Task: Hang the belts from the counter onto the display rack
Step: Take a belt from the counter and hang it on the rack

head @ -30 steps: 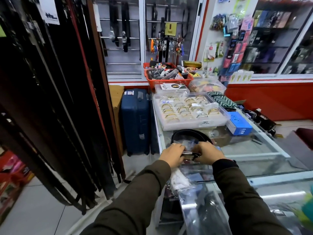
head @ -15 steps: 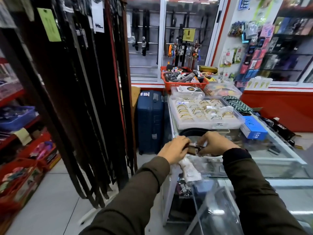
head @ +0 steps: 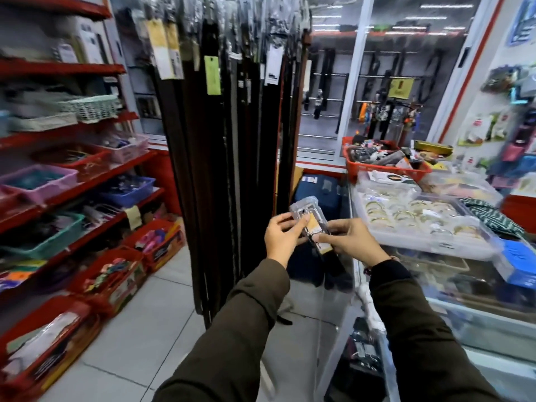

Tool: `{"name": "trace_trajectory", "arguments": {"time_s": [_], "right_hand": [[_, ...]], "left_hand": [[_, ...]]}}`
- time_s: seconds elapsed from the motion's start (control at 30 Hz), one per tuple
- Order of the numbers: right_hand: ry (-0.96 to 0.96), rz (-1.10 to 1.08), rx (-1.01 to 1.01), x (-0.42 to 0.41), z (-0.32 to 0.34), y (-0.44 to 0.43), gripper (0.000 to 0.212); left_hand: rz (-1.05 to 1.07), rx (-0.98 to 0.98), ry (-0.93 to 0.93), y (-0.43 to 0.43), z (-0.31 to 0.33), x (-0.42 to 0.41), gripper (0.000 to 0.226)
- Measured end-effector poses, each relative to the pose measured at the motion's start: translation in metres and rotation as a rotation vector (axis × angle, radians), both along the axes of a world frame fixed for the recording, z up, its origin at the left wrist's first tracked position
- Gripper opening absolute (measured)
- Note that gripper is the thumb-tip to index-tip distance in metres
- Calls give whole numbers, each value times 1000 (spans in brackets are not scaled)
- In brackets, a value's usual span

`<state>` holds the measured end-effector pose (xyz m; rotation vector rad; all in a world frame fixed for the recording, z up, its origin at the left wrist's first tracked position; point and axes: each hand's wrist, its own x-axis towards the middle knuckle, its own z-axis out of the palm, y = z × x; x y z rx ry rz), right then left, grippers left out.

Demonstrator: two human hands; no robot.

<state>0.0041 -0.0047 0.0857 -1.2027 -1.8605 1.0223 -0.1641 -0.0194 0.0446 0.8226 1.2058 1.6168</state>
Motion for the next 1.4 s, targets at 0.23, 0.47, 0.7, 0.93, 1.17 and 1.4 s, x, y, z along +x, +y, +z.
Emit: {"name": "trace_trajectory", "arguments": {"time_s": [0.23,0.47,0.7,0.93,1.17,1.4], "right_hand": [[150,-67,47,-43,-1,-1,36],[-56,153,96,-57,18,8,25],[404,117,95,-85,43,23,35],[563,125,176,-103,104,41,21],[790,124,178,-123,181,52,25],[940,91,203,-128,238,65,35]], "left_hand": [[138,54,77,-21,14,-25,33],[240,168,239,-23,29,-50,29],[181,298,129,-21,71,-70,27],[42,372,140,0,129,-91,35],[107,521,112,26,219,-90,30],[82,585,52,44,287,-81,27]]}}
